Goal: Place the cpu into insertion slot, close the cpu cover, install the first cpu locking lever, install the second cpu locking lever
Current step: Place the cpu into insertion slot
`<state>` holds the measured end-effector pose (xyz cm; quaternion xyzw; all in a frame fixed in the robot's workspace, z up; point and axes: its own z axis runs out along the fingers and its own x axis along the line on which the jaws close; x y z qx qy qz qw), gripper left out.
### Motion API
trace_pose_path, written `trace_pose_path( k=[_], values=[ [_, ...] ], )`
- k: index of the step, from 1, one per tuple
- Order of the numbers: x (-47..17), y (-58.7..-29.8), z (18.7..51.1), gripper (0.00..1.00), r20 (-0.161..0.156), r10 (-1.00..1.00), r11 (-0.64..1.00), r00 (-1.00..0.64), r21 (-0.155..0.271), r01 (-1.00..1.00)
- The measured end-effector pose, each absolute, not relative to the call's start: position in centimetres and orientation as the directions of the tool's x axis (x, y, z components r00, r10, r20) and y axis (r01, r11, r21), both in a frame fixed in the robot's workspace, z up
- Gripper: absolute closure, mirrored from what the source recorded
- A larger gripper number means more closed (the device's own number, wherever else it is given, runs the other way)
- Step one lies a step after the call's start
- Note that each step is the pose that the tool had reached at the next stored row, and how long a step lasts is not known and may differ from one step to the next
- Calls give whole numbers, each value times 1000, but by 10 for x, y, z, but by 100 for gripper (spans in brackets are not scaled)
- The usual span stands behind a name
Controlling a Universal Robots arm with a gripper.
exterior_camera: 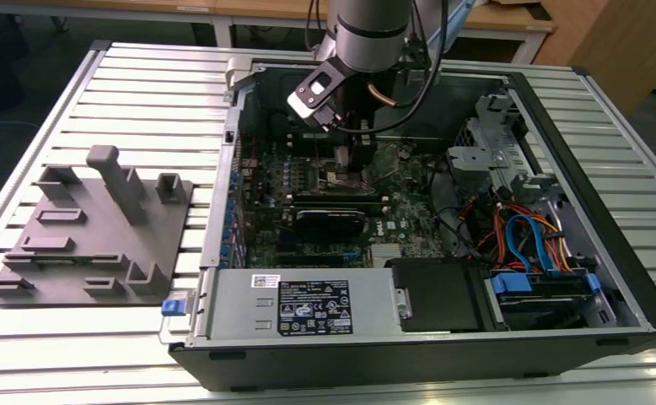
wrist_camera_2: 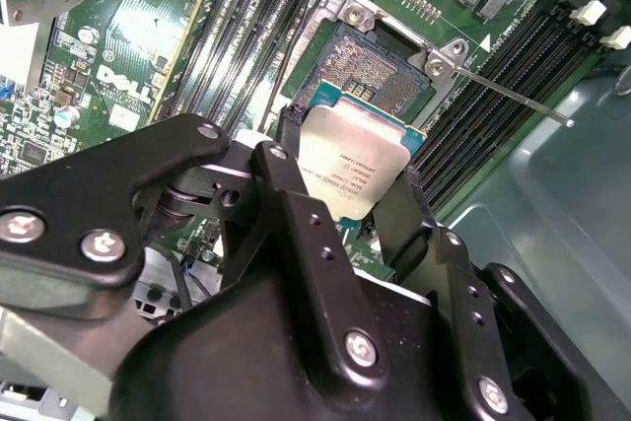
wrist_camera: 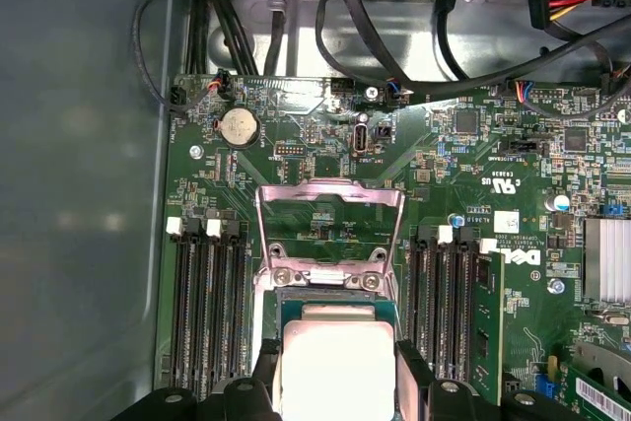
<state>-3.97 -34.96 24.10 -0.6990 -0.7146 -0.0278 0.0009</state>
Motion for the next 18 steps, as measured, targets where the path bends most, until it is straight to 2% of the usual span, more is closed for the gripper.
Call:
trace_pose_path(
  k=[18],
  values=[
    [-40,-345,223,46,40,999,15,-17,39,999]
  ],
)
